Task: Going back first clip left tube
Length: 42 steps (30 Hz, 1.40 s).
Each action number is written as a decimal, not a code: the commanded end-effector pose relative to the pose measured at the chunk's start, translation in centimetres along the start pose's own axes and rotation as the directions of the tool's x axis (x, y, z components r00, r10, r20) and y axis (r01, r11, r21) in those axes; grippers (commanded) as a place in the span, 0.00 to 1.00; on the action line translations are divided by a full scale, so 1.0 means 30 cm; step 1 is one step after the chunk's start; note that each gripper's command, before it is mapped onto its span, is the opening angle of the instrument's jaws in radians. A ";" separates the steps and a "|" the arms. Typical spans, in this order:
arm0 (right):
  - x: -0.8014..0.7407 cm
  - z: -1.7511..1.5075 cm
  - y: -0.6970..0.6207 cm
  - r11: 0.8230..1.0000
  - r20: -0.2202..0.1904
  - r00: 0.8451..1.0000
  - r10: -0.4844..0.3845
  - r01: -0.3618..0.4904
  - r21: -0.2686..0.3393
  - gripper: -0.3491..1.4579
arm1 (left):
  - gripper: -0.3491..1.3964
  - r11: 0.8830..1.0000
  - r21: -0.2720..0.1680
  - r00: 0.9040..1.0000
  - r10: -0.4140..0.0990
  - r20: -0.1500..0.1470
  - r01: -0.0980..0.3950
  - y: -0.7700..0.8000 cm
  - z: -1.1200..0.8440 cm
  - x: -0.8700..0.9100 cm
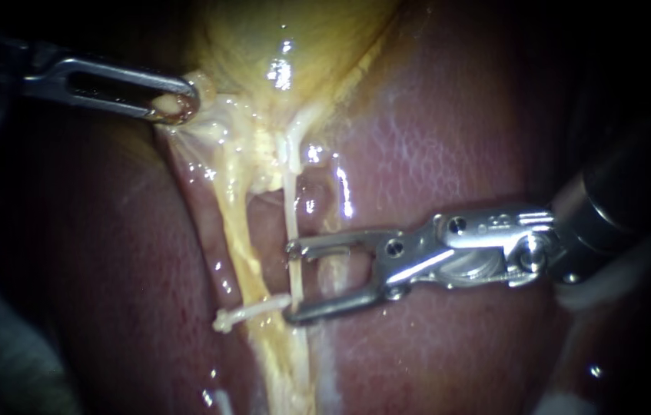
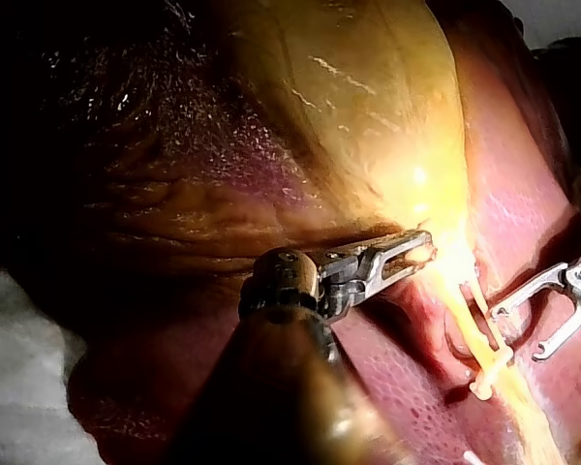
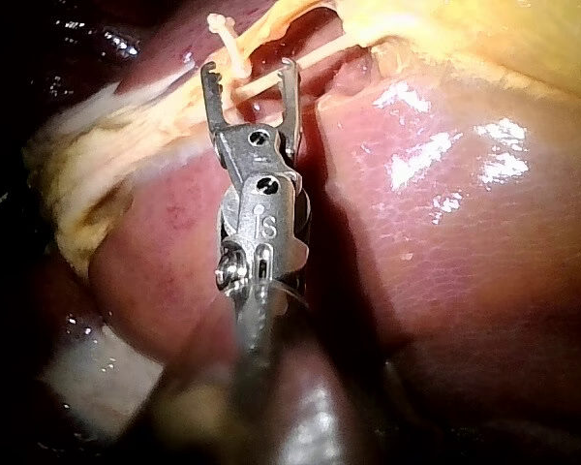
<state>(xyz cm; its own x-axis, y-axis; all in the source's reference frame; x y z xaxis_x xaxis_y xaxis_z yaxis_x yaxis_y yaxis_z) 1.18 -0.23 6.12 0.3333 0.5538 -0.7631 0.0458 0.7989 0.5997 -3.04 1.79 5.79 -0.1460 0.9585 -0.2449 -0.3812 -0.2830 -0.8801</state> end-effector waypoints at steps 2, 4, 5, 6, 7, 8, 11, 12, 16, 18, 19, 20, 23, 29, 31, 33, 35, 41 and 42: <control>0.0001 -0.002 -0.0003 1.000 0.003 1.000 -0.025 0.025 0.003 0.47 | 0.00 1.000 0.000 1.000 0.000 0.000 0.000 -0.0001 -0.0001 -0.0001; 0.0005 -0.005 -0.0006 0.998 0.019 0.998 -0.061 0.061 0.005 0.47 | 0.00 1.000 0.000 1.000 0.000 0.000 0.000 -0.0001 -0.0002 -0.0001; 0.0010 -0.006 -0.0009 0.996 0.045 0.995 -0.085 0.085 0.005 0.47 | 0.00 1.000 0.000 1.000 0.000 0.000 0.000 -0.0001 -0.0002 -0.0001; 0.0015 -0.008 -0.0010 0.995 0.067 0.992 -0.104 0.103 0.007 0.47 | 0.00 1.000 0.000 1.000 0.000 0.000 0.000 -0.0001 -0.0002 -0.0001; 0.0021 -0.010 -0.0012 0.993 0.087 0.989 -0.121 0.121 0.009 0.47 | 0.00 1.000 0.000 1.000 0.000 0.000 0.000 -0.0001 -0.0003 -0.0001; 0.0030 -0.013 -0.0013 0.989 0.105 0.984 -0.144 0.145 0.002 0.47 | 0.00 1.000 0.000 1.000 0.000 0.000 0.000 -0.0001 -0.0003 -0.0001; 0.0061 -0.020 -0.0013 0.981 0.123 0.975 -0.183 0.189 -0.036 0.47 | 0.00 1.000 0.000 1.000 0.000 0.000 0.000 -0.0001 -0.0003 -0.0001; 0.0070 -0.022 -0.0013 0.979 0.123 0.974 -0.189 0.197 -0.055 0.47 | 0.00 1.000 0.000 1.000 0.000 0.000 0.000 -0.0001 -0.0003 -0.0001; 0.0104 -0.030 -0.0021 0.971 0.131 0.970 -0.207 0.220 -0.094 0.47 | 0.00 1.000 -0.001 1.000 0.000 0.000 0.000 -0.0001 -0.0004 -0.0001; 0.0112 -0.033 -0.0028 0.970 0.141 0.969 -0.202 0.218 -0.107 0.47 | 0.00 1.000 -0.001 1.000 0.000 0.000 0.000 -0.0001 -0.0004 -0.0001; 0.0115 -0.035 -0.0030 0.969 0.145 0.968 -0.203 0.219 -0.111 0.47 | 0.00 1.000 -0.001 1.000 0.000 0.001 0.000 -0.0001 -0.0004 -0.0001; 0.0118 -0.036 -0.0031 0.969 0.146 0.968 -0.202 0.220 -0.117 0.47 | 0.00 1.000 -0.001 1.000 0.000 0.001 0.000 -0.0001 -0.0005 -0.0001; 0.0122 -0.039 -0.0033 0.968 0.147 0.969 -0.198 0.217 -0.123 0.47 | 0.00 1.000 0.000 1.000 0.000 0.000 0.000 -0.0002 -0.0003 -0.0001; 0.0123 -0.042 -0.0039 0.969 0.152 0.968 -0.197 0.216 -0.120 0.47 | 0.00 1.000 0.005 1.000 0.004 -0.004 -0.004 -0.0019 0.0032 -0.0015; 0.0124 -0.042 -0.0041 0.970 0.154 0.968 -0.197 0.216 -0.113 0.47 | 0.00 1.000 0.009 1.000 0.006 -0.007 -0.006 -0.0029 0.0054 -0.0025; 0.0126 -0.043 -0.0042 0.970 0.160 0.967 -0.197 0.215 -0.108 0.47 | 0.00 1.000 0.011 1.000 0.009 -0.009 -0.009 -0.0041 0.0083 -0.0039; 0.0129 -0.044 -0.0043 0.971 0.168 0.966 -0.196 0.216 -0.106 0.47 | 0.00 1.000 0.008 1.000 0.012 -0.007 -0.012 -0.0051 0.0108 -0.0049; 0.0131 -0.045 -0.0046 0.972 0.173 0.965 -0.196 0.215 -0.097 0.47 | 0.00 1.000 0.001 1.000 0.019 0.000 -0.019 -0.0076 0.0192 -0.0072; 0.0131 -0.045 -0.0047 0.972 0.173 0.965 -0.196 0.215 -0.097 0.47 | 0.00 1.000 0.004 1.000 0.020 0.001 -0.020 -0.0079 0.0200 -0.0074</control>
<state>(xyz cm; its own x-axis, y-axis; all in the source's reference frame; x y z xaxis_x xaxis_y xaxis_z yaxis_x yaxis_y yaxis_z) 0.03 0.19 5.40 0.4759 0.3373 -0.8123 0.0260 0.9177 0.3963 -3.49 1.62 6.31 -0.1549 0.9525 -0.2622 -0.3803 -0.3024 -0.8740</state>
